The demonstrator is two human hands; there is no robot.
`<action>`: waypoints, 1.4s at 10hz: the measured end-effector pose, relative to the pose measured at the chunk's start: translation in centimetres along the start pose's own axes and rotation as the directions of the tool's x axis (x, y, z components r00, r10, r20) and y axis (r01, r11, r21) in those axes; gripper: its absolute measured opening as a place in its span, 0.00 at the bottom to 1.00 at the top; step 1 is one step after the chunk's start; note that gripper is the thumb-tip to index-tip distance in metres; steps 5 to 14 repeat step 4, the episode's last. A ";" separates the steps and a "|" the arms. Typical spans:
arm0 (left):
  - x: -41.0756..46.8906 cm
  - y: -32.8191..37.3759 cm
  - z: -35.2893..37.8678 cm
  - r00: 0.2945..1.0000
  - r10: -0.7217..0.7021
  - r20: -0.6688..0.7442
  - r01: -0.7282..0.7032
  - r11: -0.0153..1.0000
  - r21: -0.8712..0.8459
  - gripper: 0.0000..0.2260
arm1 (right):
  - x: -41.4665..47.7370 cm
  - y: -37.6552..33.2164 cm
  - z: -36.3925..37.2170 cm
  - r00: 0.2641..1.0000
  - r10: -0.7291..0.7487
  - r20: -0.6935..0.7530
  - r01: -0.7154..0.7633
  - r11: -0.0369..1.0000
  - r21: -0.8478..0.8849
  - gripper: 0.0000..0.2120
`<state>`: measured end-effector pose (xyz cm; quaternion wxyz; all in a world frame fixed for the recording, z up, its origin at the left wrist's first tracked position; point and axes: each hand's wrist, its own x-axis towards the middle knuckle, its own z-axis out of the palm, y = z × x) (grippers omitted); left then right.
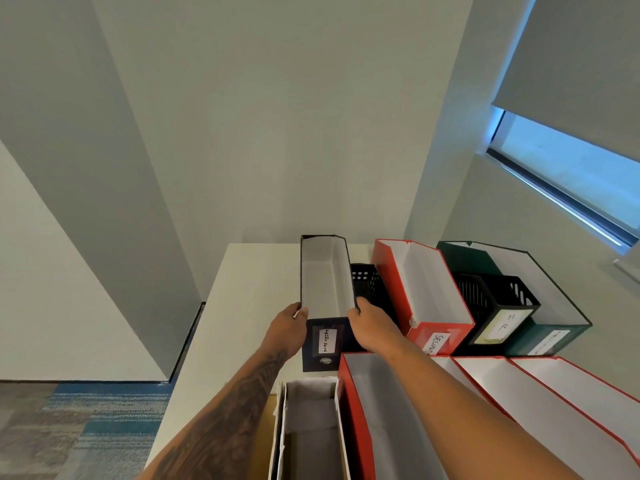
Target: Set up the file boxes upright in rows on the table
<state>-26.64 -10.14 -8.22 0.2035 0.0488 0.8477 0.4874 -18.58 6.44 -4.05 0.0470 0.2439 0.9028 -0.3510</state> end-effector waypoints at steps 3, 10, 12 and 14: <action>-2.3 3.7 -3.8 0.982 0.190 0.021 -0.167 0.796 0.582 0.25 | -1.9 -0.4 -3.2 0.997 -0.067 -0.027 0.064 0.991 -0.115 0.18; -3.5 6.5 -5.5 0.955 0.297 0.014 -0.226 0.694 0.683 0.25 | -2.8 -1.5 -5.7 0.986 -0.127 -0.109 0.105 0.977 -0.186 0.18; -3.5 6.5 -5.5 0.955 0.297 0.014 -0.226 0.694 0.683 0.25 | -2.8 -1.5 -5.7 0.986 -0.127 -0.109 0.105 0.977 -0.186 0.18; -3.5 6.5 -5.5 0.955 0.297 0.014 -0.226 0.694 0.683 0.25 | -2.8 -1.5 -5.7 0.986 -0.127 -0.109 0.105 0.977 -0.186 0.18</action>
